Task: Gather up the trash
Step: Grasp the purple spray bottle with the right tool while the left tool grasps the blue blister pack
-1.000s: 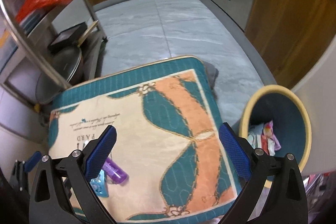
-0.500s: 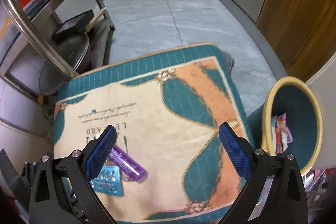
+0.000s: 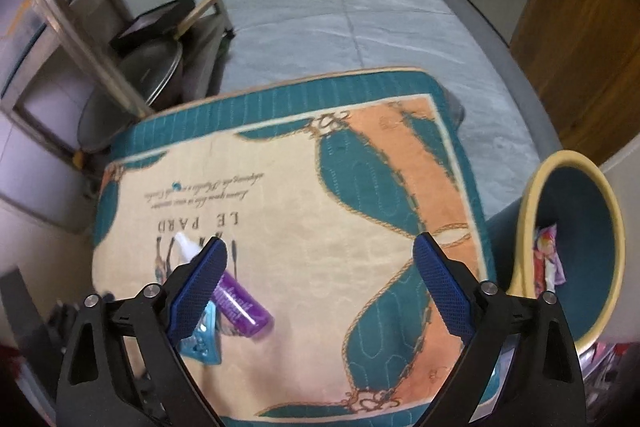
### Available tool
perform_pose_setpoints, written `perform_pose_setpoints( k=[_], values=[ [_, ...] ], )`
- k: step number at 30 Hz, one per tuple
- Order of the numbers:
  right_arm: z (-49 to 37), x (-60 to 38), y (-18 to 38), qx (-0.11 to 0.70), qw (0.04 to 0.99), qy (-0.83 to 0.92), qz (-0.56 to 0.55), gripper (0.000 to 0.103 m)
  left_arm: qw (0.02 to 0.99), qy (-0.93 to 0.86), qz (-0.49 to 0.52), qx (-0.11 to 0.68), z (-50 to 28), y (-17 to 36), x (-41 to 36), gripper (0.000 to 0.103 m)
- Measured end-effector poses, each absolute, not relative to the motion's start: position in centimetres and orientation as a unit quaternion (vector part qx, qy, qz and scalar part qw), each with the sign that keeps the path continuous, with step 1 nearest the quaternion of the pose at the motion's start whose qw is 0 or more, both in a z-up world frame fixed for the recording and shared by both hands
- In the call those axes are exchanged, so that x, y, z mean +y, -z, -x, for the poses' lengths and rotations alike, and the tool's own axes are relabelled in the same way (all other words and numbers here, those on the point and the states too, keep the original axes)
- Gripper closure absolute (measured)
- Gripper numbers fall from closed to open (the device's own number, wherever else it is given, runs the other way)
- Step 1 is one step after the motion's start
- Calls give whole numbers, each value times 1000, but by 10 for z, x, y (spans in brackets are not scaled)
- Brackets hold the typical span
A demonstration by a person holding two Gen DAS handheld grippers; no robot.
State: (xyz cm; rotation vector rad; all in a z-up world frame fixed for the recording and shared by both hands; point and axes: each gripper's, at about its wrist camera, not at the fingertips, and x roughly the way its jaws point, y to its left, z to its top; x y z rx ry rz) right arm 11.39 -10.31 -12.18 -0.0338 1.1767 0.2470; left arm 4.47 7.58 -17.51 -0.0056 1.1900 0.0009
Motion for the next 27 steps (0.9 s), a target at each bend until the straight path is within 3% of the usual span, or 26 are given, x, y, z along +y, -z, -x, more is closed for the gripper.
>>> perform_pose_setpoints(
  k=[10, 19, 27],
  values=[
    [-92, -29, 167, 577, 759, -271, 131, 56, 835, -68, -8, 547, -49, 167, 110, 6],
    [-86, -7, 194, 586, 739, -289, 161, 65, 832, -68, -3, 551, -57, 172, 118, 6],
    [-90, -6, 201, 592, 738, -285, 156, 67, 825, -68, -11, 560, -60, 179, 118, 6]
  ],
)
